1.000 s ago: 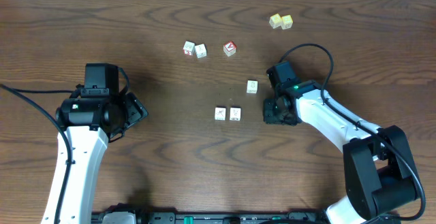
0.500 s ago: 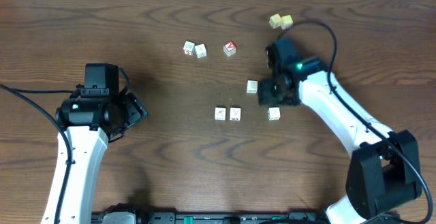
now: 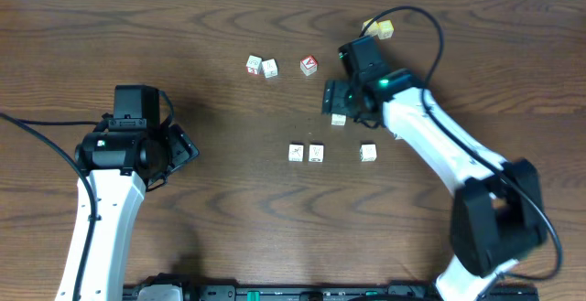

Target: Lift 5 blocks

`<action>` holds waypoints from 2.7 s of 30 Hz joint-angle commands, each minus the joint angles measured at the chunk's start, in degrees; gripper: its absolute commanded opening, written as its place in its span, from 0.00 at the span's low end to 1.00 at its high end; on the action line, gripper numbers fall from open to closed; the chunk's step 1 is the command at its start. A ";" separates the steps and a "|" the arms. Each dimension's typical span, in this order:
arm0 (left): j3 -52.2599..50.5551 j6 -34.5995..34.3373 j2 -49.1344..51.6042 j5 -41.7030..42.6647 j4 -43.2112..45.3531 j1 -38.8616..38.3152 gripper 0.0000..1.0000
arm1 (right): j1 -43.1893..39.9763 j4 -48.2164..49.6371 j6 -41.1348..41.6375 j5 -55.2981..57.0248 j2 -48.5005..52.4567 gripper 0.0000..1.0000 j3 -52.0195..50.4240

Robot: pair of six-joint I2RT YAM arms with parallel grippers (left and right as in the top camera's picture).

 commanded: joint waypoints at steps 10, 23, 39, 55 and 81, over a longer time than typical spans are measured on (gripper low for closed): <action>-0.13 -0.09 0.17 -0.50 -0.15 0.31 0.86 | 0.94 4.28 -0.26 1.92 8.74 0.51 0.26; -0.13 -0.09 0.17 -0.50 -0.15 0.31 0.86 | 0.94 5.73 -5.57 3.65 9.99 0.42 0.22; -0.13 -0.09 0.17 -0.50 -0.15 0.31 0.86 | 1.05 4.48 -5.57 2.60 10.40 0.28 0.22; -0.13 -0.09 0.17 -0.50 -0.15 0.31 0.86 | 1.20 -10.88 -3.02 -5.38 2.62 0.22 0.24; -0.13 -0.09 0.17 -0.50 -0.15 0.31 0.86 | 5.73 -8.33 2.62 -1.92 2.82 0.29 -6.29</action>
